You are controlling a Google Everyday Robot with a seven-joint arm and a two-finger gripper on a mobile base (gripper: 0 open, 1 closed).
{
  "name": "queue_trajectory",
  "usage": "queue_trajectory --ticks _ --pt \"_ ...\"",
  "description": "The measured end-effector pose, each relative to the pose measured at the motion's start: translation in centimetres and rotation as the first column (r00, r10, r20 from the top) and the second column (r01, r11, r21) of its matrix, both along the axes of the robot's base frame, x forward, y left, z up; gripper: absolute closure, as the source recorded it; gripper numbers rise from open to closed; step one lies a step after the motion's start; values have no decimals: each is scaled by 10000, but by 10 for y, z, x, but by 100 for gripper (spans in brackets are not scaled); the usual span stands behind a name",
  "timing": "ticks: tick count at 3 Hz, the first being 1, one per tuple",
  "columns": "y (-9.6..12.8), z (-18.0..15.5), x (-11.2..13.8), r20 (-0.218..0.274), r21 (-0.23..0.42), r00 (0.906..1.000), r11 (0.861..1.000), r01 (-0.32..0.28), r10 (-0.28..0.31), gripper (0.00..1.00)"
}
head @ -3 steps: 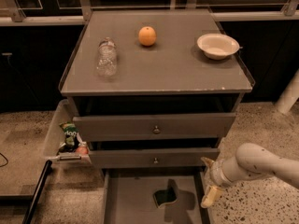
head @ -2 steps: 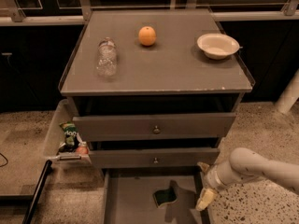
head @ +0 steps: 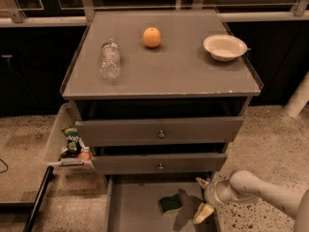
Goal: Pick sponge from bottom drawer and place on counter
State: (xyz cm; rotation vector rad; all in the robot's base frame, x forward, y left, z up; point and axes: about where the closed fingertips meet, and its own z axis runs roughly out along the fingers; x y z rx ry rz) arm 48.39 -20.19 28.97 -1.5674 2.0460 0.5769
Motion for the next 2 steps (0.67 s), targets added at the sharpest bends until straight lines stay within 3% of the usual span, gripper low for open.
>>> queue_trajectory --ticks 1,2 --pt "9 -31 1 877 569 9944 9963 -641 590 0" --pt "17 -56 3 1520 871 9823 9885 -1237 1096 0"
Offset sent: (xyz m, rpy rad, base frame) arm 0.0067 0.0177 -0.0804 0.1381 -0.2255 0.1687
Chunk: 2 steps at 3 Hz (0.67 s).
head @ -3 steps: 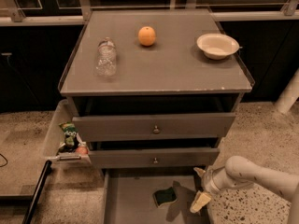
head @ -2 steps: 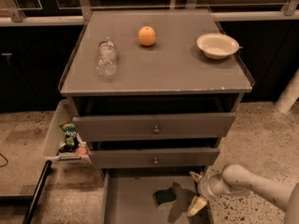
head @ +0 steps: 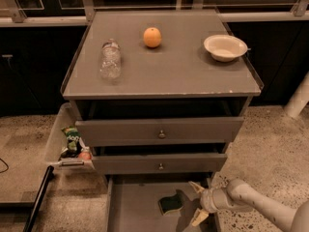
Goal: Pick sponge from bottom drawer and place on counter
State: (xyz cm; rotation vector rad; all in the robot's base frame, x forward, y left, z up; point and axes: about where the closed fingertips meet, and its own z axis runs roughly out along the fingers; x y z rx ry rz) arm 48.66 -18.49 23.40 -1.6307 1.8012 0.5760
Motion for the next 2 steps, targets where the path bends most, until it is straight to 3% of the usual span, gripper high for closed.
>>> queue_trajectory --ticks 1,2 --pt "0 0 0 -2 0 10000 10000 1 -1 0" --pt "11 -28 8 -305 -65 9995 9999 106 -108 0"
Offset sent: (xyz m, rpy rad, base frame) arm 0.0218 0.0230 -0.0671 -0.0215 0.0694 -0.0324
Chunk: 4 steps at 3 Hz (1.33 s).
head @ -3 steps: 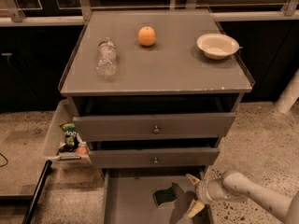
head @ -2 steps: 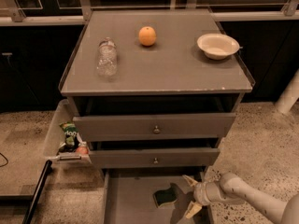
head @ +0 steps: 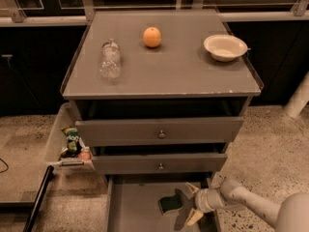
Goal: Pick sponge from bottom drawer and place on counter
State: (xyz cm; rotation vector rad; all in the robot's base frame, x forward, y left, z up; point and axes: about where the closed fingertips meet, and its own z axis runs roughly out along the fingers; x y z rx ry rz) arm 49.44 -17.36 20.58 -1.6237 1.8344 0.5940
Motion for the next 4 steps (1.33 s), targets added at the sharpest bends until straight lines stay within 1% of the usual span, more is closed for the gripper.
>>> queue_trajectory --ticks 1,2,3,4 --pt "15 -37 13 -466 -64 9989 10000 57 -60 0" --pt "24 -63 24 -799 -8 9968 10000 45 -45 0" --pt "32 -79 30 -1012 118 9949 9999 -12 24 0" --pt "44 -85 32 -1005 309 9946 9993 -216 246 0"
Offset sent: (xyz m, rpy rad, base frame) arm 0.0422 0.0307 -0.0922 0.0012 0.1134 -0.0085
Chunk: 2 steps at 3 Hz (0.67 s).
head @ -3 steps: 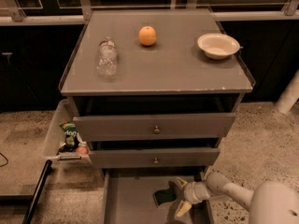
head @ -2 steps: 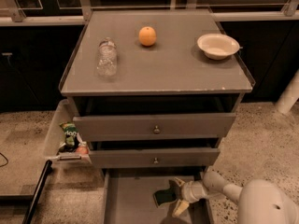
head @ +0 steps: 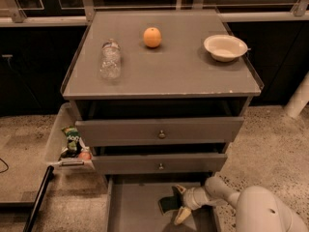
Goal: Pick sponge from bottom drawer and place on counter
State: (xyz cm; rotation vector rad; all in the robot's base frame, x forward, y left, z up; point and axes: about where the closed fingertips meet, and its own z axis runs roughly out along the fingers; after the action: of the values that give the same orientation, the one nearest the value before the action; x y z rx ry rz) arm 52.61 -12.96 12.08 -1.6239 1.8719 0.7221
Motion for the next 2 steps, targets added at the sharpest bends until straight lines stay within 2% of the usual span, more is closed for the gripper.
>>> queue_trajectory --ticks 1,2 --pt "11 0 -3 616 16 9976 9995 -328 326 0" --pt "12 -1 -3 646 14 9973 9994 -354 353 19"
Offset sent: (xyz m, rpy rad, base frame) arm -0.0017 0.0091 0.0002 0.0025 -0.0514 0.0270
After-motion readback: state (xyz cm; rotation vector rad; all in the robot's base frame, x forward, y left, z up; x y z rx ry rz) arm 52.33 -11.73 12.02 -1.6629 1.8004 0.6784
